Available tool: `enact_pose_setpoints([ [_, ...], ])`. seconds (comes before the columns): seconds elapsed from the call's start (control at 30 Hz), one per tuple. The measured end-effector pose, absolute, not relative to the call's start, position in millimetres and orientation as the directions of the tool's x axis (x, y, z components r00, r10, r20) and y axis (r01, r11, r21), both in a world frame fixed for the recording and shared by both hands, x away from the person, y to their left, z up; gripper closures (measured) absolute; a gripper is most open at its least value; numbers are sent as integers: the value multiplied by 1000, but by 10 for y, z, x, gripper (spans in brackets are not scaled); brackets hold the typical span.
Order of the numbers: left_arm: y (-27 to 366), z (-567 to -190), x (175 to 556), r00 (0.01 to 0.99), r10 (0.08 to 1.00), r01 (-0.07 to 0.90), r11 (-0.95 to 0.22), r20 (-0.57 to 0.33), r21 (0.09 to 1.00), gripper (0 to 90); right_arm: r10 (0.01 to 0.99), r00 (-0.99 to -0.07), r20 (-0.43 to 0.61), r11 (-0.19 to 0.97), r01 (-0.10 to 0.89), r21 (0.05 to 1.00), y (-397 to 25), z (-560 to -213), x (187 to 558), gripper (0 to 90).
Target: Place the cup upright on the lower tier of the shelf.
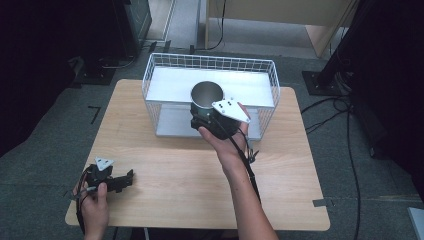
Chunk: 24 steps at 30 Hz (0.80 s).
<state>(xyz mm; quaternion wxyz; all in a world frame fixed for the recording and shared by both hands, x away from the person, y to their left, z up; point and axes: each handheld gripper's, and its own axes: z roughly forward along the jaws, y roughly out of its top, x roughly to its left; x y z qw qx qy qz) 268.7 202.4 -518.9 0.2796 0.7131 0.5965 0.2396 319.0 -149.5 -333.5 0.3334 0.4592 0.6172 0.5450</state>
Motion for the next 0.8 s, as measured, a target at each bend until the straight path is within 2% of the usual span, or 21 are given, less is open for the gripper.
enact_pose_setpoints([
  [0.8, 2024, -5188, 2687, 174, 985, 717, -132, 8, 684, 0, 951, -299, 82, -26, 186, 982, -1553, -3074, 3674, 159],
])
